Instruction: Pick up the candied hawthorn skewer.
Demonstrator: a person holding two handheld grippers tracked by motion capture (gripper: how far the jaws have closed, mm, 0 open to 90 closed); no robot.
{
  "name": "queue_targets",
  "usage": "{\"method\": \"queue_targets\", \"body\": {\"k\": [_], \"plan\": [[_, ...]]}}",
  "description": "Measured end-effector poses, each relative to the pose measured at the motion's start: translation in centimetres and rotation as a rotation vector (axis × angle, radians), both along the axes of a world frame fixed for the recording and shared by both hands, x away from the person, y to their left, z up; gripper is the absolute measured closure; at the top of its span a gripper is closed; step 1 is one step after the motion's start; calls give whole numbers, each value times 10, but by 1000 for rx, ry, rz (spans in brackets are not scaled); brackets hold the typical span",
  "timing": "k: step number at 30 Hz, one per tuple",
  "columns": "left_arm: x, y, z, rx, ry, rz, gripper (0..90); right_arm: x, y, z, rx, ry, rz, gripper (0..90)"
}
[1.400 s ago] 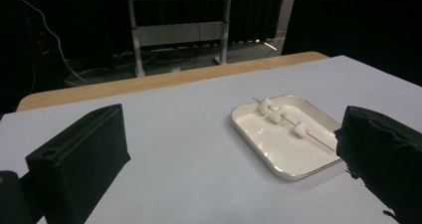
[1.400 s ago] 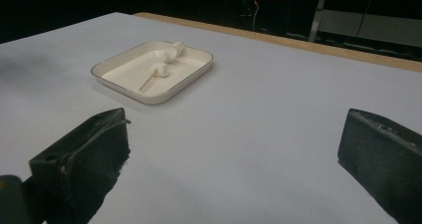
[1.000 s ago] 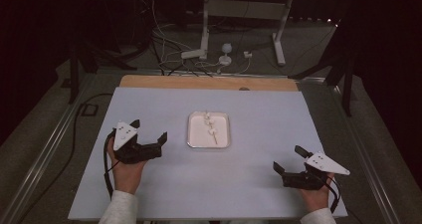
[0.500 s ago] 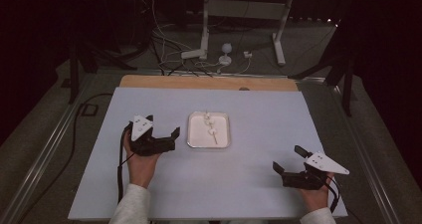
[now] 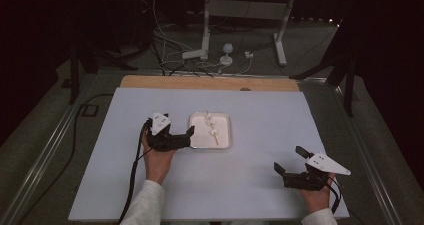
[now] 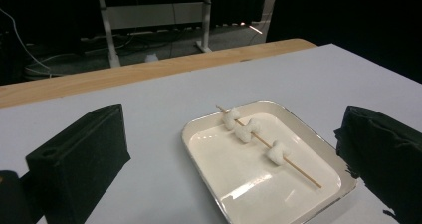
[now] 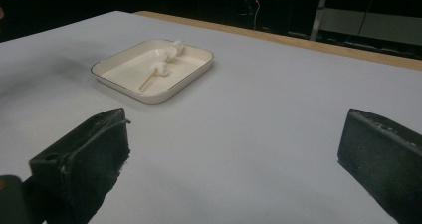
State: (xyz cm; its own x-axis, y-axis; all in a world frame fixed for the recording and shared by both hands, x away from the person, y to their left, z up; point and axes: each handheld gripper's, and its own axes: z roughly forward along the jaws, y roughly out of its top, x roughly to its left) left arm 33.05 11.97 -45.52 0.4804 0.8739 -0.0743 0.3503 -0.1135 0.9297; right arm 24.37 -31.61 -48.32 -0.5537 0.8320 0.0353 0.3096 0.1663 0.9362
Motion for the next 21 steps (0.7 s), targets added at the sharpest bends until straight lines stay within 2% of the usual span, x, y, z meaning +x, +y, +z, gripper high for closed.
{"method": "queue_targets", "body": {"k": [11, 21], "plan": [[12, -20, -14, -29, 30, -7, 5, 0, 0, 0, 1, -1, 0, 0], [20, -42, -33, -45, 77, -26, 6, 0, -1, 0, 3, -1, -1, 0]]}}
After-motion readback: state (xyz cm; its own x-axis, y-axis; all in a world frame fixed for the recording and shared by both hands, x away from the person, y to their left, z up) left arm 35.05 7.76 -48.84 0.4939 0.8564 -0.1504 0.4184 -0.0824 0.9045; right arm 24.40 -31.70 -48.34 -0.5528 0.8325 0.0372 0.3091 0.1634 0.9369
